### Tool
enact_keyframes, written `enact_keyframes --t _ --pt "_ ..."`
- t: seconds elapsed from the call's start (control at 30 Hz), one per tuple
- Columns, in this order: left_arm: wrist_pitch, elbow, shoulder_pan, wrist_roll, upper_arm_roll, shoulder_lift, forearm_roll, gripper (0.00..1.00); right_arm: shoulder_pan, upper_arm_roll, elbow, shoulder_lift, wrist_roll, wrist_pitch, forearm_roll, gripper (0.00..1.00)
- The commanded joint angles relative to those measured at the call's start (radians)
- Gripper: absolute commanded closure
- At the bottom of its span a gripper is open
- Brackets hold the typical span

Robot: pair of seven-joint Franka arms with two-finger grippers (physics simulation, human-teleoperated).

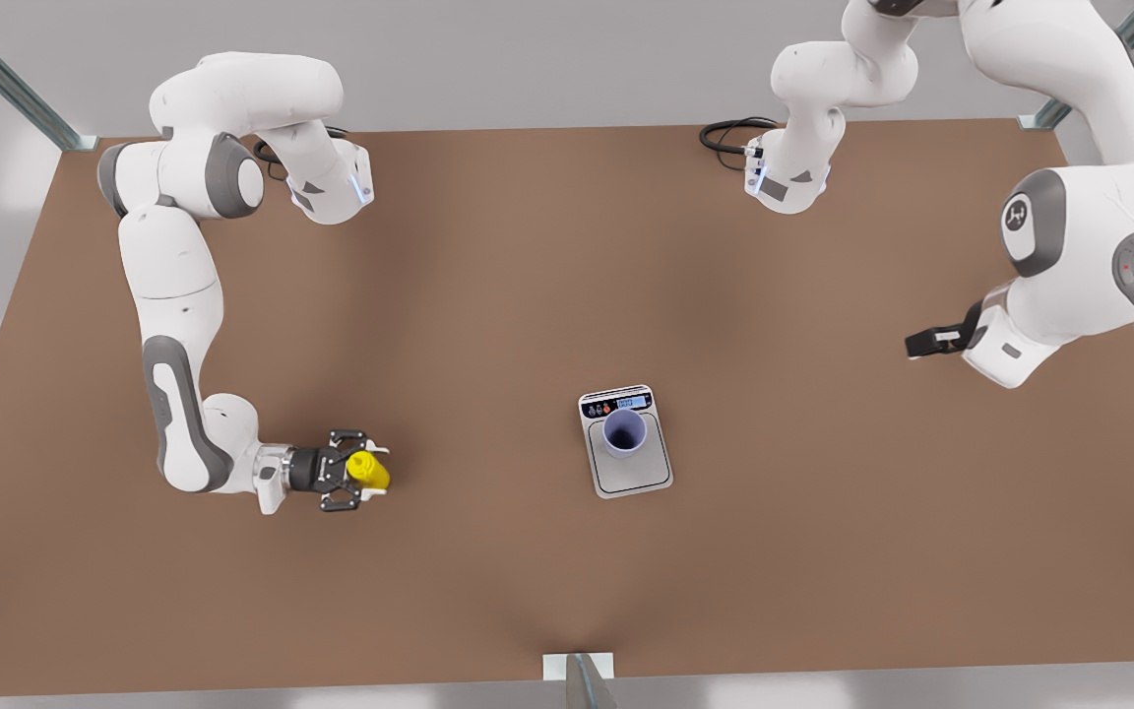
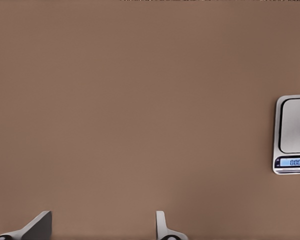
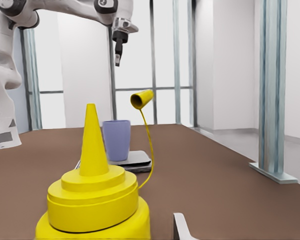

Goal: Move cup to the weight, pick up sauce bottle, pour sauce

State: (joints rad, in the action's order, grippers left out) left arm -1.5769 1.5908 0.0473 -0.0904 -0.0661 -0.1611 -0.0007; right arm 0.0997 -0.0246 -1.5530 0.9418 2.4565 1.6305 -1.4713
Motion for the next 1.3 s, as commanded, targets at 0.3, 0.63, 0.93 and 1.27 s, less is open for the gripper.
enact_keyframes --t 0.3,0.63,0.93,1.27 --pt "0.002 0.0 0.019 -0.019 0.0 0.0 0.001 0.0 0.006 0.005 -0.001 0.003 0.015 -0.001 0.011 0.0" --pt "0.002 0.0 0.029 -0.022 0.0 0.0 0.001 0.0 0.018 0.005 -0.001 0.006 0.012 -0.001 0.036 0.0" --pt "0.003 0.0 0.029 -0.026 0.0 0.0 0.001 0.0 0.092 0.005 -0.007 0.005 0.009 -0.003 0.164 0.0" --pt "0.011 0.0 0.028 -0.026 -0.001 0.0 0.001 0.0 0.1 -0.12 0.082 -0.65 -1.465 0.129 1.113 0.0"
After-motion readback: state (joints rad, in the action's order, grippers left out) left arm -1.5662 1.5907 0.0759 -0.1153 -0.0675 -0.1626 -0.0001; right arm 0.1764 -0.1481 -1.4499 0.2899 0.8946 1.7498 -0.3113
